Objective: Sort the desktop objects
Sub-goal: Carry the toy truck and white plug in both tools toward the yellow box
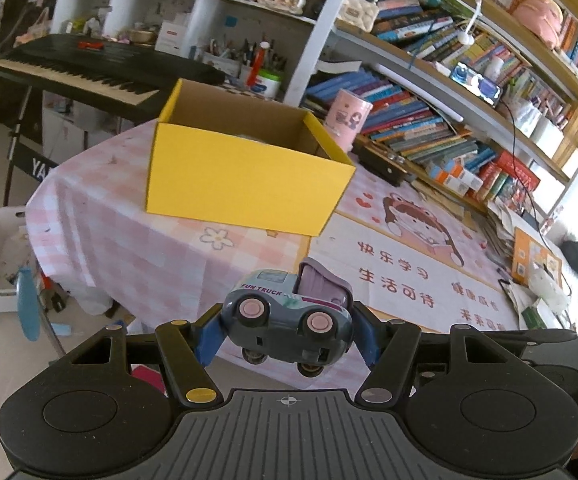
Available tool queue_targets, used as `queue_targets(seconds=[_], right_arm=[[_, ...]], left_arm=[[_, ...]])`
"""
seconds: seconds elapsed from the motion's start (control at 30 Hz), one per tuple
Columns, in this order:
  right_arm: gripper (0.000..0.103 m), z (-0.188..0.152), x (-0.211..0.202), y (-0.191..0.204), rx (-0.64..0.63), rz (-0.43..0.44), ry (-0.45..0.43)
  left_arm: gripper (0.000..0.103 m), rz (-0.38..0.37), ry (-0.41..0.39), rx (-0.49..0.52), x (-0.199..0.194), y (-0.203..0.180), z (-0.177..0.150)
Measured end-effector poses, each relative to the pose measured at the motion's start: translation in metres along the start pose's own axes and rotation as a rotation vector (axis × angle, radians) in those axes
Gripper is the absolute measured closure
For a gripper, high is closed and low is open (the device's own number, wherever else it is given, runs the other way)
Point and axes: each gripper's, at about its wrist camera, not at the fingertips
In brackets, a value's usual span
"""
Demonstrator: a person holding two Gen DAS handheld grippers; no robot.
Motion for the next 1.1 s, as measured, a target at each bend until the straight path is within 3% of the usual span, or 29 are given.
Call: queue_targets(seconds=[1.1], right_arm=[[0.08,0.03,0.025,0.025,-0.07,0.024,0.013]], left_arm=[[0.038,0.023,-0.024,-0.045,0.007,0.03,0.018]])
Point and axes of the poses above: each gripper's, at about its wrist camera, not at the fingertips, and x roughly the way its jaws point, y to its left, z to its top, and after that the axes turned 3 degrees about z, right-handed
